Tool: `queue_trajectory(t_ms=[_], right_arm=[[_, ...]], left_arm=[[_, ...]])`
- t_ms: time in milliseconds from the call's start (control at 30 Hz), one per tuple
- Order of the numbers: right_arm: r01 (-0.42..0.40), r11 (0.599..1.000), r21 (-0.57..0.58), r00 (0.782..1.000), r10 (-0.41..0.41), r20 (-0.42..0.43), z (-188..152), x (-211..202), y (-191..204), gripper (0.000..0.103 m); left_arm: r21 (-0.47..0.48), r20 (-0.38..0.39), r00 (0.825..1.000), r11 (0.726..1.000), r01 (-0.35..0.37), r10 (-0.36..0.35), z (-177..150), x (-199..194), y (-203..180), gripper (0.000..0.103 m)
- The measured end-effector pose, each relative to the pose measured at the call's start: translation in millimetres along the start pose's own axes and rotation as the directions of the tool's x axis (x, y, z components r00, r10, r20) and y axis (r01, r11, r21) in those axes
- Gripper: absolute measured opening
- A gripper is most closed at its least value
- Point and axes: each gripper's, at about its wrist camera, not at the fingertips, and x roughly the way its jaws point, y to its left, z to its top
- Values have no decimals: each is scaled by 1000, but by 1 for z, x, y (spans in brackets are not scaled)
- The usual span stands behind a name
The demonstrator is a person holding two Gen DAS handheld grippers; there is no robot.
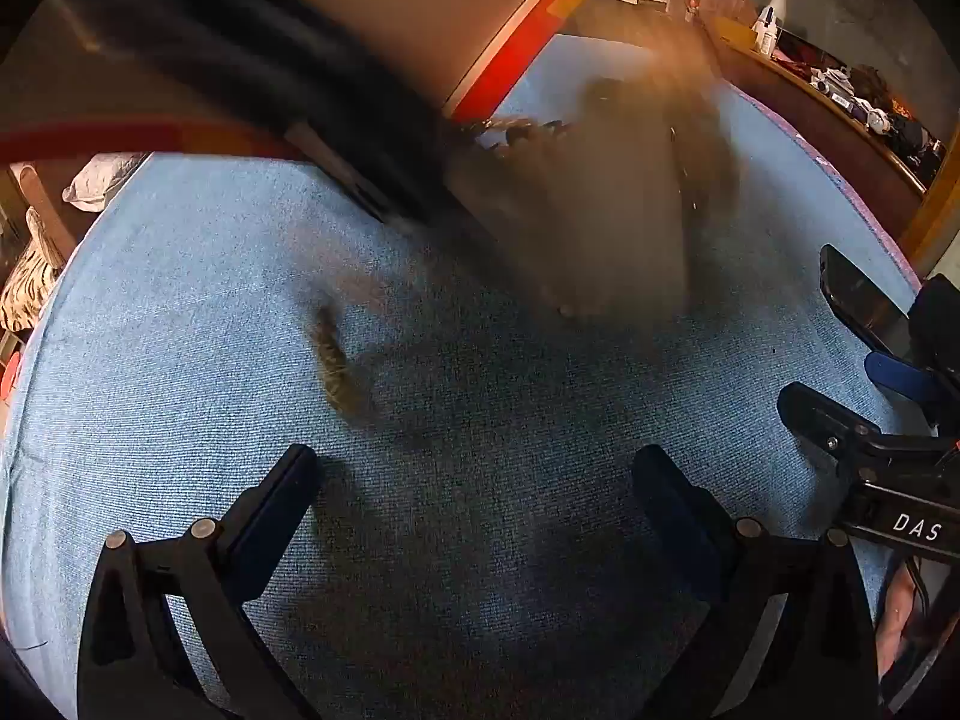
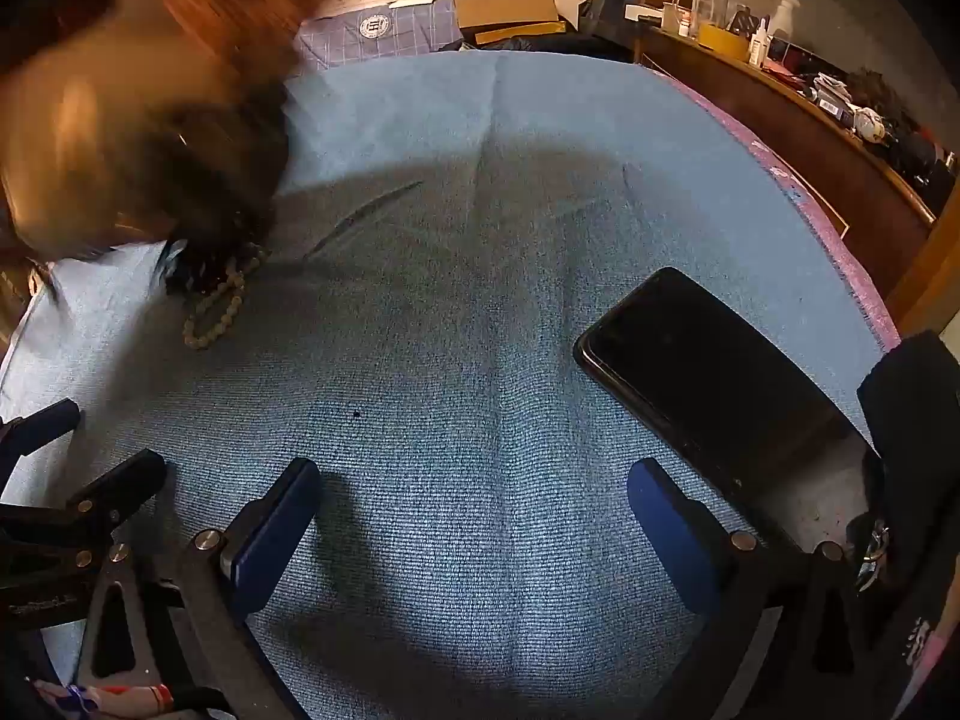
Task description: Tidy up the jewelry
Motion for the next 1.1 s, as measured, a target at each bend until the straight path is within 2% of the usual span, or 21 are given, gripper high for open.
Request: queue_trajectory(t_ms=[1100], right_arm=[[-13, 1000, -4, 1000, 13, -17, 3, -5, -2, 103]], left_arm=[[-17, -1, 1000, 1000, -16, 16, 2, 3, -1, 103]])
